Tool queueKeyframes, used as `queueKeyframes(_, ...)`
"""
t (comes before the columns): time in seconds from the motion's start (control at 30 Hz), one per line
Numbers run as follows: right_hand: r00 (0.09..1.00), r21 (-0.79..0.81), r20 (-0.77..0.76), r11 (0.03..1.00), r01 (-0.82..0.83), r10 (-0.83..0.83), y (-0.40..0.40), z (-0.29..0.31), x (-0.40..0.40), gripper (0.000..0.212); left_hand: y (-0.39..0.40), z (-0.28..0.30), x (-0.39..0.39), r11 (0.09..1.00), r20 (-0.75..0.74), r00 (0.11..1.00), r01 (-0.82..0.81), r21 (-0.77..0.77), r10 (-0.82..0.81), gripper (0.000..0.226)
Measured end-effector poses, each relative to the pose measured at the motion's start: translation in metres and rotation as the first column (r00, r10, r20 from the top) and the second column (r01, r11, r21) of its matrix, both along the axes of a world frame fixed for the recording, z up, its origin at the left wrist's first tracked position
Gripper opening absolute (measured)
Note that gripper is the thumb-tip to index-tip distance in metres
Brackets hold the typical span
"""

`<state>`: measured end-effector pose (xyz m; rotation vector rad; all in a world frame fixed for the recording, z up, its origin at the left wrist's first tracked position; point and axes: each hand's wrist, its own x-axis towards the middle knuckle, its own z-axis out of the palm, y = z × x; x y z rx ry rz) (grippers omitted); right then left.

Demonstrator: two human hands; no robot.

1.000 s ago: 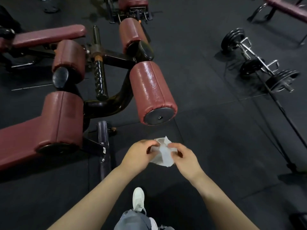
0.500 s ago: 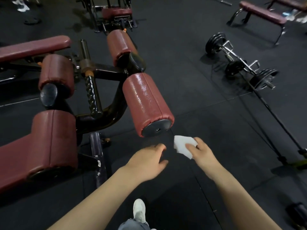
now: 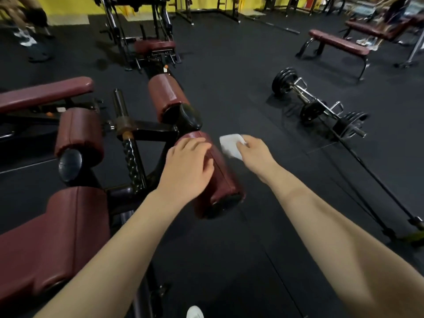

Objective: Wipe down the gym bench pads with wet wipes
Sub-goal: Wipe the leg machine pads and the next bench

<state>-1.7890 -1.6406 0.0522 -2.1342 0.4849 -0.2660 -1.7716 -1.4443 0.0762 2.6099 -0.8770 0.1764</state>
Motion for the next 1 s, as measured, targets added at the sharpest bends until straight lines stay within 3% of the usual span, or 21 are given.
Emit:
queueKeyframes(0.1,0.996,-0.059,0.072,0.997,-0.052,0.056,0.014,0.014,0.042,0.036,0.005,-0.007,0.016,0.996,-0.031,0.999,-0.027,0.081,0.029,0.050)
queueKeyframes(0.2,0.951,-0.107,0.093,0.953,-0.284,0.294,0.026,0.010,0.047,0.038,0.011,-0.014,0.018,0.997,-0.060,0.998,-0.012,0.082,0.017,0.051)
queueKeyframes(0.37,0.892,-0.007,0.163,0.905,-0.426,0.421,0.035,0.001,-0.032,0.035,0.024,-0.022,0.018,0.997,-0.030,0.999,-0.019,0.073,0.021,0.050)
queueKeyframes(0.47,0.791,-0.047,0.227,0.818,-0.573,0.568,0.030,-0.008,-0.095,0.037,0.031,-0.025,0.016,0.997,-0.064,0.997,-0.043,0.067,0.047,0.051)
queueKeyframes(0.57,0.754,-0.208,0.204,0.780,-0.590,0.624,0.015,-0.021,-0.116,0.042,0.030,-0.027,0.012,0.996,-0.086,0.994,-0.065,0.059,0.070,0.054)
queueKeyframes(0.7,0.764,-0.382,0.149,0.749,-0.541,0.628,0.003,-0.017,-0.037,0.044,0.023,-0.026,0.004,0.992,-0.161,0.979,-0.126,0.021,0.128,0.056)
queueKeyframes(0.87,0.820,-0.332,0.135,0.805,-0.491,0.556,0.009,-0.007,0.071,0.032,0.023,-0.024,-0.001,0.966,-0.336,0.924,-0.232,-0.118,0.181,0.054)
queueKeyframes(0.93,0.809,-0.253,0.186,0.823,-0.509,0.558,0.015,-0.007,0.065,0.034,0.024,-0.027,-0.001,0.944,-0.403,0.892,-0.289,-0.160,0.204,0.052)
queueKeyframes(1.0,0.752,-0.211,0.215,0.781,-0.587,0.623,0.014,-0.011,0.029,0.037,0.025,-0.032,-0.001,0.926,-0.440,0.866,-0.338,-0.167,0.237,0.051)
